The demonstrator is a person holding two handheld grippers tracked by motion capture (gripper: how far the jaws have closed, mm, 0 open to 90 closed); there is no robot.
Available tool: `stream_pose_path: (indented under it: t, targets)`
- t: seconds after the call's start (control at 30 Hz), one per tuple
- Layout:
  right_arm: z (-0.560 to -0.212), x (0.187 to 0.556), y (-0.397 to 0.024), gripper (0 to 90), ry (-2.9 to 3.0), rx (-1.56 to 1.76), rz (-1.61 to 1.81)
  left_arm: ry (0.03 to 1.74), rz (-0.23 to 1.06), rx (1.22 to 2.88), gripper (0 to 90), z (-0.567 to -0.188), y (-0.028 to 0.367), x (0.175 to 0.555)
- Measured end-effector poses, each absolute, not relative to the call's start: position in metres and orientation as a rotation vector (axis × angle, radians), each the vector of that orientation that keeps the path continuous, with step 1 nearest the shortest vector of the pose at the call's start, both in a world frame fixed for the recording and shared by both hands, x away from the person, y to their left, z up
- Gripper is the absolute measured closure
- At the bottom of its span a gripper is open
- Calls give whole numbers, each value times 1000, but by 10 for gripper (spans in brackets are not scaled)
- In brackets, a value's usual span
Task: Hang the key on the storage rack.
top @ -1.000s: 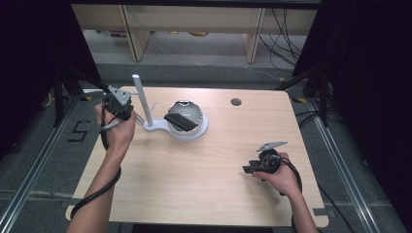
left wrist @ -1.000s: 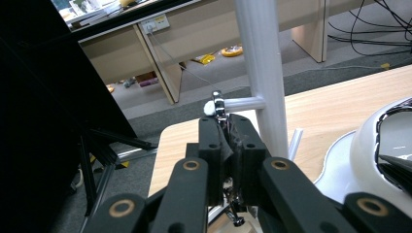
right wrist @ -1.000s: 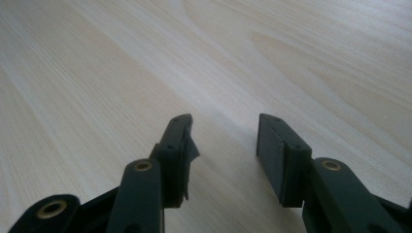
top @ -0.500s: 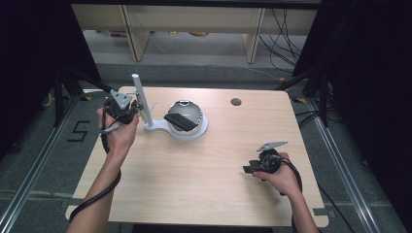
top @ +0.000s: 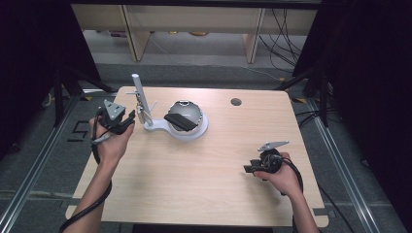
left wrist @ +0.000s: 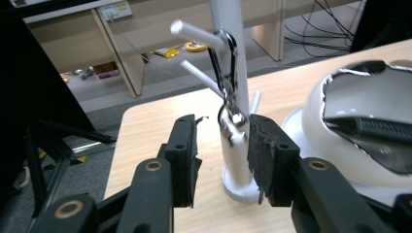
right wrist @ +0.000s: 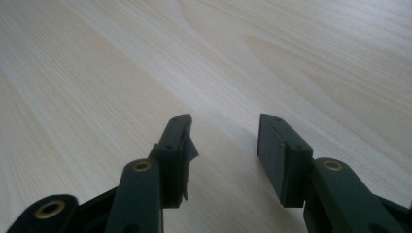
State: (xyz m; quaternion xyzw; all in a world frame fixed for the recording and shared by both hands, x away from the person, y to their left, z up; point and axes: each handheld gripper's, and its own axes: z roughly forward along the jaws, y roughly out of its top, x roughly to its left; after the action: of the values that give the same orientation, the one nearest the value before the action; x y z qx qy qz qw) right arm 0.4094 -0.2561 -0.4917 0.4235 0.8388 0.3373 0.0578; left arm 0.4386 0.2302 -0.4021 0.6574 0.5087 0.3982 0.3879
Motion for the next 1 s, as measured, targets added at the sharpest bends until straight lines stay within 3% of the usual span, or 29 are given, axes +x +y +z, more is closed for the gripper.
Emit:
stream_pose_path:
  t: [0.3, 0.7, 1.0]
  targets:
    - [-493, 410, -258, 560, 2536, 1254, 1041, 1248, 977, 1667, 593, -421, 241, 413]
    - [-493, 410, -259, 552, 2532, 1265, 1017, 1209, 914, 1665, 543, -479, 243, 370]
    - [-495, 409, -258, 547, 2521, 1257, 1035, 1197, 888, 1634, 495, -504, 241, 357]
